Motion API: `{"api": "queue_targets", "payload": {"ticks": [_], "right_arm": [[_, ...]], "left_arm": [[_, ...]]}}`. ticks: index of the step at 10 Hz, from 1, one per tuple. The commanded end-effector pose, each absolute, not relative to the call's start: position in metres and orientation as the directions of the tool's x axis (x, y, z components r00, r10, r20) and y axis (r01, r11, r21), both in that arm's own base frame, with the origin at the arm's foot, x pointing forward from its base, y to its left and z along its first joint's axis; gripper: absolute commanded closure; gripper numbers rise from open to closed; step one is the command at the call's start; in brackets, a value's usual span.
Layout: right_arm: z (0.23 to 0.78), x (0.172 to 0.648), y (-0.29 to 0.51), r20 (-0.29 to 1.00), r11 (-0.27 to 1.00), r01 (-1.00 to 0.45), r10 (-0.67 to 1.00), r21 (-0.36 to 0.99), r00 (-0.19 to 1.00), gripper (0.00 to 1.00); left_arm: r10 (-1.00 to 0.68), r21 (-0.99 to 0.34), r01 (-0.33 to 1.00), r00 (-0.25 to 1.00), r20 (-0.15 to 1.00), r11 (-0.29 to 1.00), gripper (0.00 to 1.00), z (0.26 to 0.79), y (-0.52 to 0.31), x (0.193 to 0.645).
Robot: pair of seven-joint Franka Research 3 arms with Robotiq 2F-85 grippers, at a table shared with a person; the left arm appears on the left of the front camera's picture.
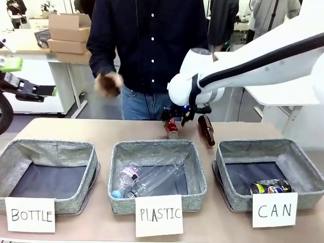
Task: Sort the can waste into the basket.
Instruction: Pick up the can waste from the table and place it in the right Fabric basket.
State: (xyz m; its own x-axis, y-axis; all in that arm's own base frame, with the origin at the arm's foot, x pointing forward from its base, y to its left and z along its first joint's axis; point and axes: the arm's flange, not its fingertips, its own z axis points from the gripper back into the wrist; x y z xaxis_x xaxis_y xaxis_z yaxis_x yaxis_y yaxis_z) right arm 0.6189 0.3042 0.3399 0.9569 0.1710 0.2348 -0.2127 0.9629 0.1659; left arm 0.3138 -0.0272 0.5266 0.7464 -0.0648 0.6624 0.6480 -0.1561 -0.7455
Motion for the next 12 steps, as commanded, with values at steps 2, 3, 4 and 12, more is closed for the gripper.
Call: {"api": "queue_targets", "payload": {"ticks": [2,3,4,12], "right_arm": [[0.329,0.646,0.318,0.213,0.971,-0.213,0.186,0.112,0.959,0.0],[0.324,0.646,0.321,0.202,0.97,-0.223,0.2,0.097,0.959,0.0],[0.32,0.645,0.325,0.198,0.97,-0.224,0.203,0.091,0.959,0.0],[0.31,0.643,0.321,0.165,0.976,-0.216,0.21,0.015,0.964,0.96]], "left_arm": [[-0.047,-0.749,0.641,0.754,0.655,-0.165,0.0,0.532,-0.03,0.313],[-0.047,-0.749,0.641,0.754,0.655,-0.165,0.0,0.532,-0.03,0.313],[-0.047,-0.749,0.641,0.754,0.655,-0.165,0.0,0.532,-0.03,0.313],[-0.047,-0.749,0.641,0.754,0.655,-0.165,0.0,0.532,-0.03,0.313]]}}
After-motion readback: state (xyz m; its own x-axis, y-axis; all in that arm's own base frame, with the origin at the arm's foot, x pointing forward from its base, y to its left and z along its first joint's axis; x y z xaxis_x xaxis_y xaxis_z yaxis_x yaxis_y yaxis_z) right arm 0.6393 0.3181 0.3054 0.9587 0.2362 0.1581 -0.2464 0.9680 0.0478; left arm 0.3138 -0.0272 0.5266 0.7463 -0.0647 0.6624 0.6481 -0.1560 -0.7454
